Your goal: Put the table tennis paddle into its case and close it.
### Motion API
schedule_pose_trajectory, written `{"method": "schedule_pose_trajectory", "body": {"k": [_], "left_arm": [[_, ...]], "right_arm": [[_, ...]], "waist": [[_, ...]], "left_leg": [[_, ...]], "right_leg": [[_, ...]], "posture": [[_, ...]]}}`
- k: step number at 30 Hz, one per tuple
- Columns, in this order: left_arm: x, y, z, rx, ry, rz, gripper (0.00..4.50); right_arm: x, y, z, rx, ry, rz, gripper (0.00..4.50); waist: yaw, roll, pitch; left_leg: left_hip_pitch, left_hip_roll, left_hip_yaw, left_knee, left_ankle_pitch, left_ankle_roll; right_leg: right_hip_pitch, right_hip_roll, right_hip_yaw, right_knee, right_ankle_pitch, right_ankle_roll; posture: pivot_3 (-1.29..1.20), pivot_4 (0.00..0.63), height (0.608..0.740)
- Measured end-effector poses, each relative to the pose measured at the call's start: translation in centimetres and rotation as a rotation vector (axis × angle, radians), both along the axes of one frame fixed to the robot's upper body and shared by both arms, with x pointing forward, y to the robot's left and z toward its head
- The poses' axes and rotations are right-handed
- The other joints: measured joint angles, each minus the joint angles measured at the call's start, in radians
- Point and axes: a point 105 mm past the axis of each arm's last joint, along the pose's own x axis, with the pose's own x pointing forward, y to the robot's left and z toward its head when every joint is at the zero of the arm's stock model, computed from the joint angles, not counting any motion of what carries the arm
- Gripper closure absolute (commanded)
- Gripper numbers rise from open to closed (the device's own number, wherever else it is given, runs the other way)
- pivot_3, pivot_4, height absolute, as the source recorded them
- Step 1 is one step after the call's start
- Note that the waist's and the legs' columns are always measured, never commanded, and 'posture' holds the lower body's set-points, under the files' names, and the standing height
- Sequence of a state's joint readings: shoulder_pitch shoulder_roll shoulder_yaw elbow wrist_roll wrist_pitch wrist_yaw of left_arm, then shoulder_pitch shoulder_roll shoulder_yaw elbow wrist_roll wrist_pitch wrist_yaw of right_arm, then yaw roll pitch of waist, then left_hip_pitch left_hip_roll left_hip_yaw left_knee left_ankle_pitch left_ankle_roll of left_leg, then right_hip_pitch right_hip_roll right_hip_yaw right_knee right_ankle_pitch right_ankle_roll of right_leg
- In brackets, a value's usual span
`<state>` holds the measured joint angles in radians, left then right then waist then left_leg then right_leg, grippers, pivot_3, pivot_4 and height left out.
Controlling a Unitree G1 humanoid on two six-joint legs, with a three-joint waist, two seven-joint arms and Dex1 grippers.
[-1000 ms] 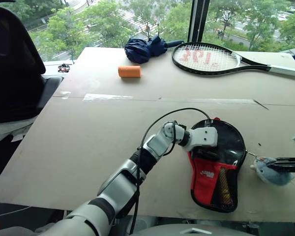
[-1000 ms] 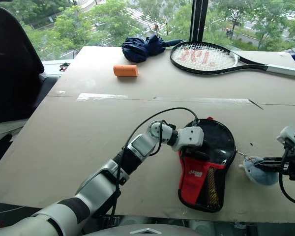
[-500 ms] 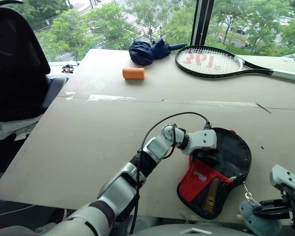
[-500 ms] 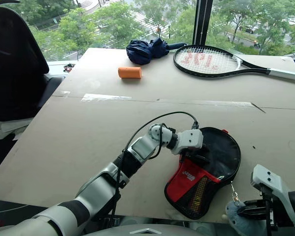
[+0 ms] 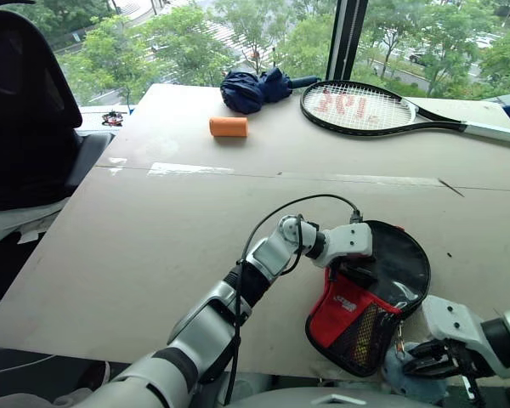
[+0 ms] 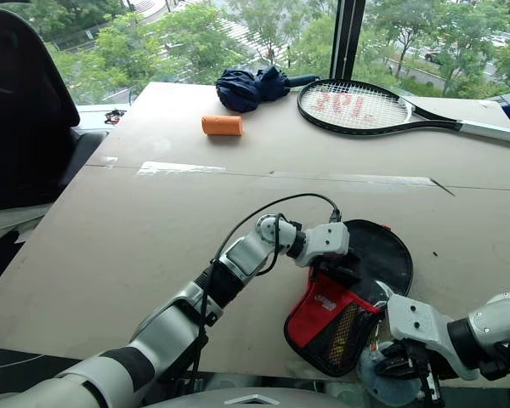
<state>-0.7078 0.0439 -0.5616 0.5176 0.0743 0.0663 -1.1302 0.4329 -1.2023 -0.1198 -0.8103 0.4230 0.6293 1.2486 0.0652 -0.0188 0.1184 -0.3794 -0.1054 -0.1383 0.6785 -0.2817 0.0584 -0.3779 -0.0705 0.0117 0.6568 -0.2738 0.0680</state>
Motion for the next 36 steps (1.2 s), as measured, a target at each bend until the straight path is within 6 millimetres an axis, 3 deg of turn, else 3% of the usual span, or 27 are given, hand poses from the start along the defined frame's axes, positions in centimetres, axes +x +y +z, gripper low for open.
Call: {"method": "schedule_pose_trajectory", "body": {"k": [4, 10, 21, 27, 30, 35, 36], "left_arm": [[0.0, 0.0, 0.0, 0.0, 0.0, -0.001, 2.5], [0.0, 0.0, 0.0, 0.001, 0.002, 0.001, 2.5], [0.0, -0.1, 0.1, 0.0, 0.001, 0.005, 2.5], [0.5, 0.2, 0.1, 0.004, -0.007, 0.027, 2.5], [0.5, 0.2, 0.1, 0.004, -0.006, 0.03, 2.5], [0.5, 0.1, 0.2, 0.003, -0.01, 0.029, 2.5], [0.6, 0.1, 0.2, 0.004, -0.01, 0.03, 2.5]], "right_arm": [[-0.7, 0.7, -0.4, -0.01, -0.02, 0.097, 4.49], [-4.4, 1.1, -1.6, -0.012, 0.062, 0.279, 4.49], [-4.7, -1.4, -2.0, -0.138, 0.025, 0.392, 4.49], [-0.1, -1.8, -1.4, -0.084, -0.076, 0.174, 4.49], [3.4, -3.4, -0.2, -0.124, -0.181, 0.057, 4.49], [6.2, -4.7, 0.2, -0.155, -0.29, -0.029, 4.49], [6.6, -4.8, 0.1, -0.154, -0.31, -0.038, 3.8]], "waist": [[0.001, 0.0, 0.0], [0.001, -0.001, 0.0], [0.001, 0.0, 0.0], [-0.003, -0.004, 0.003], [-0.003, -0.004, 0.004], [-0.003, -0.004, 0.003], [-0.003, -0.004, 0.004]], "left_leg": [[0.0, 0.0, 0.0, 0.0, 0.0, 0.0], [0.0, 0.0, 0.0, 0.0, 0.0, 0.0], [0.0, 0.0, 0.0, -0.001, 0.0, 0.0], [0.0, 0.0, 0.0, -0.002, 0.0, 0.0], [0.0, 0.0, 0.001, -0.002, 0.0, 0.0], [0.0, 0.0, 0.001, -0.003, 0.0, 0.0], [0.0, 0.0, 0.001, -0.003, 0.0, 0.0]], "right_leg": [[0.0, 0.0, 0.0, 0.0, 0.0, 0.0], [0.0, 0.0, 0.0, -0.001, 0.0, 0.0], [0.0, 0.0, 0.0, -0.002, 0.0, 0.0], [0.0, 0.0, 0.002, -0.004, 0.0, 0.0], [0.001, 0.0, 0.002, -0.004, 0.0, 0.0], [0.0, 0.0, 0.002, -0.005, 0.0, 0.0], [0.0, 0.0, 0.001, -0.005, 0.0, 0.0]], "posture": [[0.0, 0.15, 0.74], [0.0, 0.15, 0.74], [0.0, 0.15, 0.74], [0.0, 0.15, 0.74], [0.0, 0.15, 0.74], [0.0, 0.15, 0.74], [0.0, 0.15, 0.74]]}}
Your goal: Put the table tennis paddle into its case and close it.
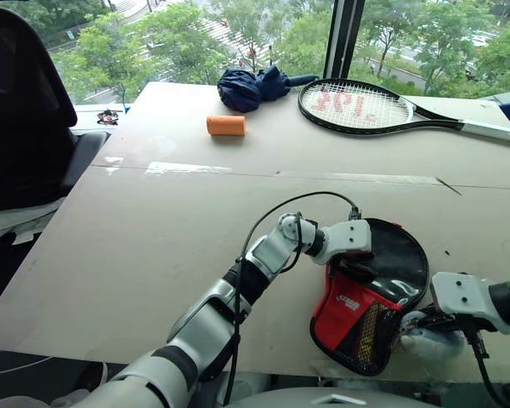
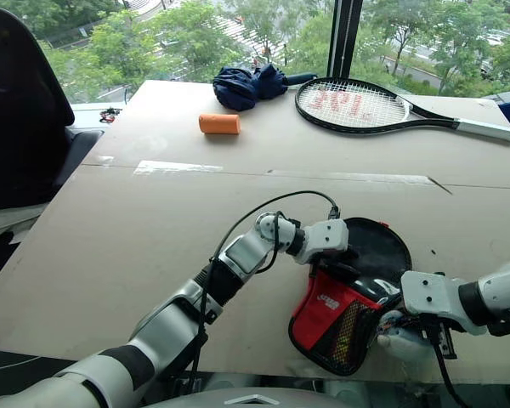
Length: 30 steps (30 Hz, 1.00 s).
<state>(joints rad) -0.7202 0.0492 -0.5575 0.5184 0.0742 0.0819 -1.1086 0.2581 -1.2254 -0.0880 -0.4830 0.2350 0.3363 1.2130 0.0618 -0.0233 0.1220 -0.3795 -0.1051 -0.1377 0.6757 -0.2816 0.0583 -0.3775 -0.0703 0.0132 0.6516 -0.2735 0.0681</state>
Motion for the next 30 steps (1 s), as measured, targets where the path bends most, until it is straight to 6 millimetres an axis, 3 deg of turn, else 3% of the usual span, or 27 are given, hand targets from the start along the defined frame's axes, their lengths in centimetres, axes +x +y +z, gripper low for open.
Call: {"method": "schedule_pose_trajectory", "body": {"k": [2, 8, 9, 14, 17, 20, 24, 28, 30], "left_arm": [[0.0, 0.0, 0.0, 0.0, 0.0, 0.001, 2.5], [0.2, 0.1, 0.1, 0.0, 0.0, 0.008, 2.5], [0.3, 0.2, 0.1, 0.0, 0.001, 0.012, 2.5], [1.2, 1.1, 0.5, 0.0, -0.006, 0.051, 2.5], [2.0, 1.9, 1.1, -0.03, 0.012, 0.098, 2.5], [2.8, 3.8, 1.8, -0.077, 0.032, 0.158, 2.5], [3.8, 7.3, 4.0, -0.187, 0.044, 0.249, 2.5], [3.8, 12.7, 7.1, -0.293, 0.01, 0.358, 2.5], [3.3, 15.3, 7.2, -0.297, 0.02, 0.418, 2.5]], "right_arm": [[0.3, -0.1, 0.0, 0.005, -0.013, -0.01, 3.21], [-0.5, -0.8, 0.6, 0.066, 0.043, -0.034, 0.25], [-0.5, -1.0, 0.9, 0.087, 0.039, -0.041, 0.03], [-0.5, -2.5, 3.5, 0.212, 0.04, -0.084, 0.03], [1.0, -3.5, 5.8, 0.336, -0.044, -0.16, 0.03], [2.2, -4.9, 6.3, 0.399, -0.097, -0.252, 0.03], [3.6, -6.3, 5.0, 0.474, -0.154, -0.38, 0.03], [4.9, -7.1, 2.3, 0.547, -0.208, -0.464, 0.03], [5.1, -7.7, 1.2, 0.558, -0.203, -0.505, 0.03]], "waist": [[0.0, 0.001, 0.0], [-0.002, 0.0, 0.0], [-0.003, 0.0, 0.0], [-0.014, 0.003, 0.002], [-0.024, 0.005, 0.005], [-0.025, 0.009, 0.009], [-0.025, 0.012, 0.015], [-0.03, 0.014, 0.017], [-0.038, 0.02, 0.019]], "left_leg": [[0.0, 0.0, 0.0, 0.0, 0.0, 0.0], [0.0, 0.0, 0.0, 0.0, 0.0, 0.0], [0.0, 0.0, 0.0, 0.0, 0.0, 0.0], [0.0, 0.0, 0.0, -0.002, 0.0, 0.0], [0.0, 0.0, 0.0, -0.004, 0.0, 0.0], [-0.001, 0.0, 0.0, -0.006, 0.0, -0.001], [-0.008, 0.0, 0.002, -0.006, 0.005, -0.007], [-0.016, 0.0, 0.004, -0.007, 0.006, -0.009], [-0.016, 0.0, 0.006, -0.006, 0.006, -0.009]], "right_leg": [[0.0, 0.0, 0.0, 0.0, 0.0, 0.0], [0.0, 0.0, 0.0, 0.0, 0.0, 0.0], [0.0, 0.0, 0.0, 0.0, 0.0, 0.0], [0.0, 0.0, 0.001, 0.0, 0.0, 0.0], [-0.001, 0.0, 0.001, 0.0, 0.0, 0.0], [-0.003, 0.0, 0.001, 0.001, 0.0, 0.0], [-0.014, 0.0, 0.003, 0.004, 0.0, -0.001], [-0.024, 0.0, 0.005, 0.007, 0.0, -0.001], [-0.025, 0.0, 0.007, 0.008, 0.0, -0.001]], "posture": [[0.0, 0.15, 0.74], [0.0, 0.15, 0.74], [0.0, 0.15, 0.74], [0.0, 0.15, 0.74], [0.0, 0.15, 0.74], [0.0, 0.15, 0.74], [0.0, 0.15, 0.74], [0.0, 0.15, 0.74], [0.0, 0.15, 0.74]]}}
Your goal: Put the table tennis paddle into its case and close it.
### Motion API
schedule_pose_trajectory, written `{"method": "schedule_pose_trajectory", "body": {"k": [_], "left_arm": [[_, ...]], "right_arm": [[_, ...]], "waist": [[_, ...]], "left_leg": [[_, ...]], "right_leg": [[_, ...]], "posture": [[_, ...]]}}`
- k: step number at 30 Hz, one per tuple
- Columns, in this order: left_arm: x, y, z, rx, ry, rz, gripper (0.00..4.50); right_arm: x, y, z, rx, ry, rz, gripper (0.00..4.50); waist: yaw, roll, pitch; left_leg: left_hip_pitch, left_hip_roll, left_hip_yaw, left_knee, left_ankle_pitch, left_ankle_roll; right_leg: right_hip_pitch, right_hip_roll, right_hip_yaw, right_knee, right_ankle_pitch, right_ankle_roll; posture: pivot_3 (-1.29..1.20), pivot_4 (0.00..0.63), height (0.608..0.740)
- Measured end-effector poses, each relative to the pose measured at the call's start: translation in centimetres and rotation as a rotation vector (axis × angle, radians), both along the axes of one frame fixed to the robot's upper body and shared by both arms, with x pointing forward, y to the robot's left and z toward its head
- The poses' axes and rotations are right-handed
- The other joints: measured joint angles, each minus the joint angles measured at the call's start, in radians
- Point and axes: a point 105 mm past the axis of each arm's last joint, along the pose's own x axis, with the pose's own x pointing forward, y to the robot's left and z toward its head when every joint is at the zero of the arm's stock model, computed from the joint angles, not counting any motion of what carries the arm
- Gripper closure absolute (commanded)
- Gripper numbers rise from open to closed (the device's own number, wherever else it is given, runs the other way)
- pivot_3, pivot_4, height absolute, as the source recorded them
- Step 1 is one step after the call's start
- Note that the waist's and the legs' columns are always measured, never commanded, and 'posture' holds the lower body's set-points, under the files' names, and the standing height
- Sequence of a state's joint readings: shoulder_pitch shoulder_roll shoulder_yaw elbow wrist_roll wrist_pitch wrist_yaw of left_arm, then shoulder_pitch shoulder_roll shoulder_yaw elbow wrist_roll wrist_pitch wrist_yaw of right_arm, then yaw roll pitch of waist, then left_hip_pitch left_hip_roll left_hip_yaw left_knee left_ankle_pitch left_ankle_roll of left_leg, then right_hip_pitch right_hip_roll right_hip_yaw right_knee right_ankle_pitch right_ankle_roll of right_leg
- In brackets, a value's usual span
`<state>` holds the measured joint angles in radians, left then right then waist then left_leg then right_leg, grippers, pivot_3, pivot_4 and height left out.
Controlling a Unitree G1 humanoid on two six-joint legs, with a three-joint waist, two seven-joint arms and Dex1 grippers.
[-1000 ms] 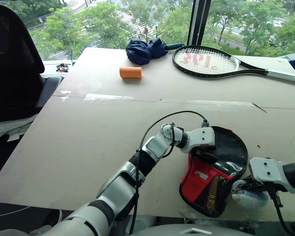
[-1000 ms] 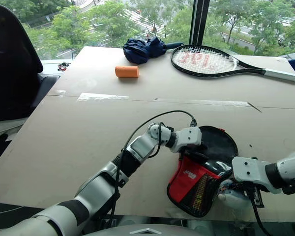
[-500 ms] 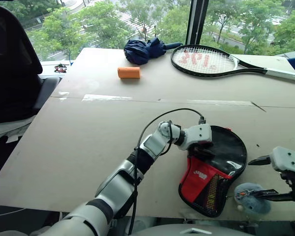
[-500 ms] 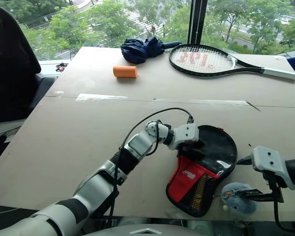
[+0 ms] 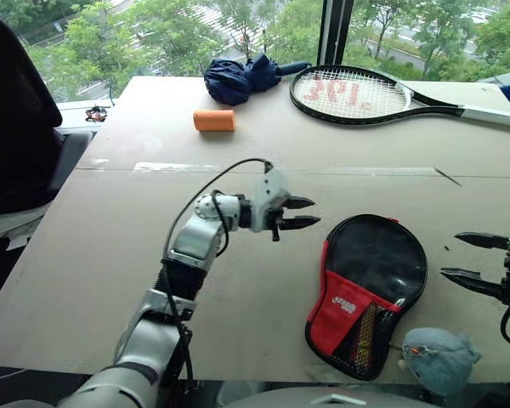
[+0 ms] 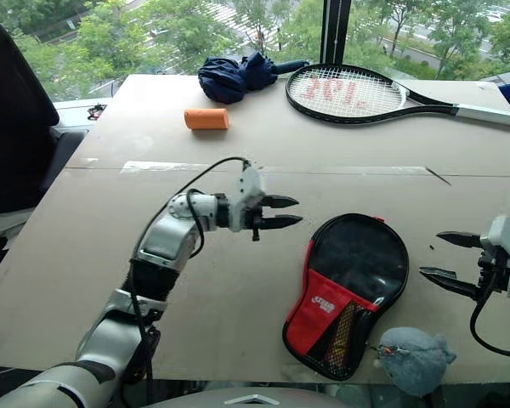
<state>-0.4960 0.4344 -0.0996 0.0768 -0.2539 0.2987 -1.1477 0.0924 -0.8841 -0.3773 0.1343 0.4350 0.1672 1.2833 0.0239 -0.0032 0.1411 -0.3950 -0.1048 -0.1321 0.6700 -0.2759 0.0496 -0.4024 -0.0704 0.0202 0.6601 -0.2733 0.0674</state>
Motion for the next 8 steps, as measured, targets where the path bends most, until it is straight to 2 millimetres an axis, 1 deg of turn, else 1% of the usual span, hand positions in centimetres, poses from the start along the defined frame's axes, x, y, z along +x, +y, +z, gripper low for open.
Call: {"method": "schedule_pose_trajectory", "body": {"k": [2, 3, 4, 6, 8], "left_arm": [[-1.1, 2.7, -1.1, 0.016, 0.042, 0.07, 2.5], [-1.6, 3.6, -1.9, 0.029, 0.066, 0.098, 2.5], [-2.4, 5.2, -3.1, 0.054, 0.106, 0.144, 2.5], [-3.7, 6.6, -4.3, 0.08, 0.142, 0.178, 2.5], [-4.9, 7.3, -4.8, 0.088, 0.156, 0.195, 2.5]], "right_arm": [[0.3, -0.3, -0.7, 0.019, -0.015, -0.003, 0.03], [0.3, -0.5, -1.0, 0.025, -0.019, -0.004, 0.03], [0.2, -0.9, -1.4, 0.03, -0.017, -0.007, 0.03], [0.5, -1.2, -1.7, 0.041, -0.021, -0.008, 0.03], [0.8, -1.4, -1.7, 0.044, -0.029, 0.001, 0.03]], "waist": [[-0.007, 0.002, 0.001], [-0.009, 0.002, 0.001], [-0.01, 0.004, 0.003], [-0.009, 0.005, 0.003], [-0.008, 0.006, 0.004]], "left_leg": [[0.001, 0.0, 0.0, 0.0, 0.0, 0.0], [0.001, 0.0, 0.0, 0.0, 0.0, 0.0], [0.001, 0.0, 0.0, 0.0, 0.0, 0.0], [0.001, 0.0, 0.0, -0.001, 0.0, 0.0], [0.002, 0.0, 0.0, -0.001, 0.0, 0.0]], "right_leg": [[0.0, 0.0, 0.001, 0.001, 0.0, 0.0], [0.0, 0.0, 0.001, 0.001, 0.0, 0.0], [0.0, 0.0, 0.001, 0.001, 0.0, 0.0], [0.0, 0.0, 0.001, 0.002, 0.0, -0.001], [0.0, 0.0, 0.001, 0.001, 0.001, -0.001]], "posture": [[0.0, 0.15, 0.74], [0.0, 0.15, 0.74], [0.0, 0.15, 0.74], [0.0, 0.15, 0.74], [0.0, 0.15, 0.74]]}}
